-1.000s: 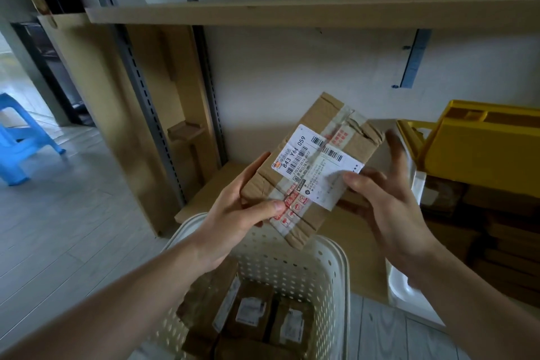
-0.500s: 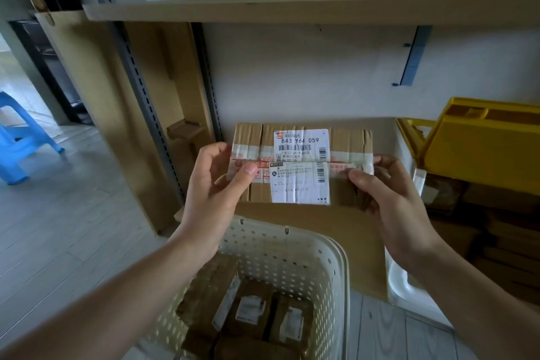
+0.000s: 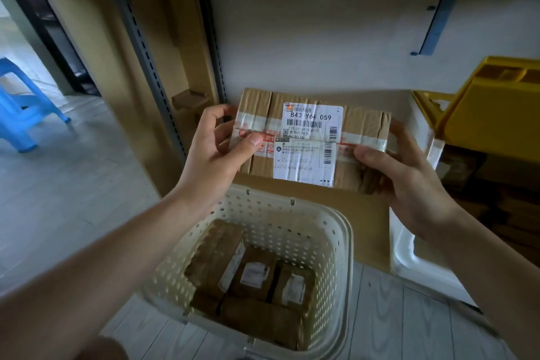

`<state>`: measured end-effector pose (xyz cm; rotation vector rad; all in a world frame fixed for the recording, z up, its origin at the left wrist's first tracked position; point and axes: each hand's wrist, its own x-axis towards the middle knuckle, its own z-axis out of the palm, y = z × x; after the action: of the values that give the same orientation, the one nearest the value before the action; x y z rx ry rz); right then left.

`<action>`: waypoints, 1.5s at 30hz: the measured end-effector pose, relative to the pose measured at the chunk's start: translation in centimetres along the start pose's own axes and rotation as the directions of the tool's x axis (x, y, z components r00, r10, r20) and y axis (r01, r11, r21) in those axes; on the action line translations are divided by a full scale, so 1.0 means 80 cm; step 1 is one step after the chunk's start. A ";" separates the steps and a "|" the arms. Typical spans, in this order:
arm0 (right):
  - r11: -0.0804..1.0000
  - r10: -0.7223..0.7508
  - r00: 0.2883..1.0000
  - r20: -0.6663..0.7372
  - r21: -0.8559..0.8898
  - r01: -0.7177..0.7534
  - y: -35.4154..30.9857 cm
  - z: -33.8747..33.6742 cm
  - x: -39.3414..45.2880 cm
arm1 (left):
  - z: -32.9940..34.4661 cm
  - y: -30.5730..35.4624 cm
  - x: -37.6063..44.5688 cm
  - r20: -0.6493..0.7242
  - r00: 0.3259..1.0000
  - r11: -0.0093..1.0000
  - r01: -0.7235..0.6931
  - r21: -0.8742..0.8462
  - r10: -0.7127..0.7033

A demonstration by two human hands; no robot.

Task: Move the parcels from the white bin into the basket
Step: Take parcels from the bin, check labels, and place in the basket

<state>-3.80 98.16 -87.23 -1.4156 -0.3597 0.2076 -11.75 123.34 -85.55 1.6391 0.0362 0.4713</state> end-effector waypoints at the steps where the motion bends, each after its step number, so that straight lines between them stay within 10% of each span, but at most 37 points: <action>1: 1.000 0.003 1.000 0.030 -0.011 -0.003 0.001 0.000 0.002 | -0.002 0.000 -0.002 -0.007 1.000 1.000 0.007 -0.002 -0.007; 8: 0.999 -0.010 0.980 0.200 -0.042 0.019 0.007 0.020 0.010 | -0.025 -0.017 -0.028 -0.100 0.993 0.998 0.065 -0.004 -0.065; 45: 0.989 -0.144 0.986 0.087 -0.025 0.147 0.004 0.050 0.013 | -0.050 -0.032 -0.004 -0.017 0.980 0.974 -0.195 0.117 0.198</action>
<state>-4.29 102.24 -86.96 -1.4079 -0.5373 0.1435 -12.67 127.38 -87.86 1.7572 -0.0800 0.6546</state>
